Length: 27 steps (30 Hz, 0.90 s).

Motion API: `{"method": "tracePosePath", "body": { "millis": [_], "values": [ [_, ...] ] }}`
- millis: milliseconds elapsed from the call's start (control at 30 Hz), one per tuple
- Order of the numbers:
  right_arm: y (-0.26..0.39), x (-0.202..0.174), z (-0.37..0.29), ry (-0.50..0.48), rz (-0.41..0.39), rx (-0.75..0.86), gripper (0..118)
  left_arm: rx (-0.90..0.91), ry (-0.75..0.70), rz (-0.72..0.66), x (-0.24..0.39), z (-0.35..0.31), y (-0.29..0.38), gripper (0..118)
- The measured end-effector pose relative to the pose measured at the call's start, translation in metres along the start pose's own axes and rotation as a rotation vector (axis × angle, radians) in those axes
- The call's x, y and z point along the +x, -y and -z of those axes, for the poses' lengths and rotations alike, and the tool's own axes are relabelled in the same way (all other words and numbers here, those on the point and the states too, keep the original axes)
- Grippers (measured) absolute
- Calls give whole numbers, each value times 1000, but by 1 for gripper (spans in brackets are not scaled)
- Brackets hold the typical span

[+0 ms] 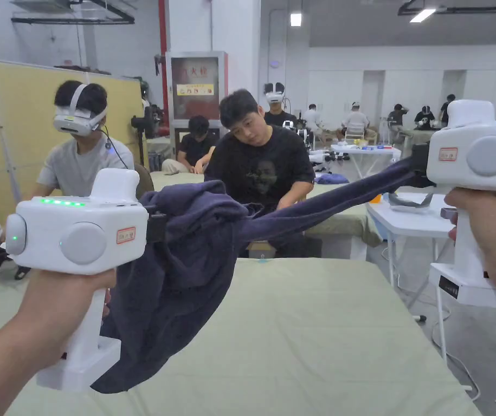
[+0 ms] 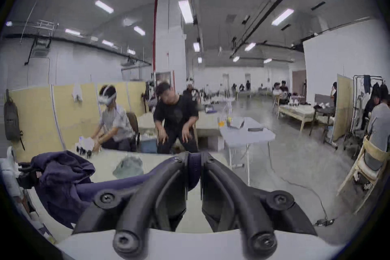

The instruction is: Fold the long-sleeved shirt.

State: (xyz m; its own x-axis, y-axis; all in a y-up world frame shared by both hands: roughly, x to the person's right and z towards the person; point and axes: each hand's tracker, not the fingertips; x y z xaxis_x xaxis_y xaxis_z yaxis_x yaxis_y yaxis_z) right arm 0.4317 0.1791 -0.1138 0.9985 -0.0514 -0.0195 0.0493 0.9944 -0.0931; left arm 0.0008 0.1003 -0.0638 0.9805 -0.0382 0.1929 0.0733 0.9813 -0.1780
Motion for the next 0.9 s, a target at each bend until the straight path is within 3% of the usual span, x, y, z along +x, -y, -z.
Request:
{"method": "tracePosePath", "body": {
  "millis": [267,367,500,600,900],
  "values": [
    [-131,11,-39,170,-13,150,24,140,-72,-64,-22,-21,-110,18],
    [-160,24,-44,239,-21,178,24,181,-136,-44,-28,-21,-135,17],
    [-179,46,-46,311,-49,179,24,184,-120,-118,-49,-19,-153,17],
    [-184,61,-43,310,-24,175,24,189,-99,-133,-52,-13,-160,17],
    [-190,61,4,319,-60,188,24,178,-92,-56,-31,47,-181,17]
  ]
}}
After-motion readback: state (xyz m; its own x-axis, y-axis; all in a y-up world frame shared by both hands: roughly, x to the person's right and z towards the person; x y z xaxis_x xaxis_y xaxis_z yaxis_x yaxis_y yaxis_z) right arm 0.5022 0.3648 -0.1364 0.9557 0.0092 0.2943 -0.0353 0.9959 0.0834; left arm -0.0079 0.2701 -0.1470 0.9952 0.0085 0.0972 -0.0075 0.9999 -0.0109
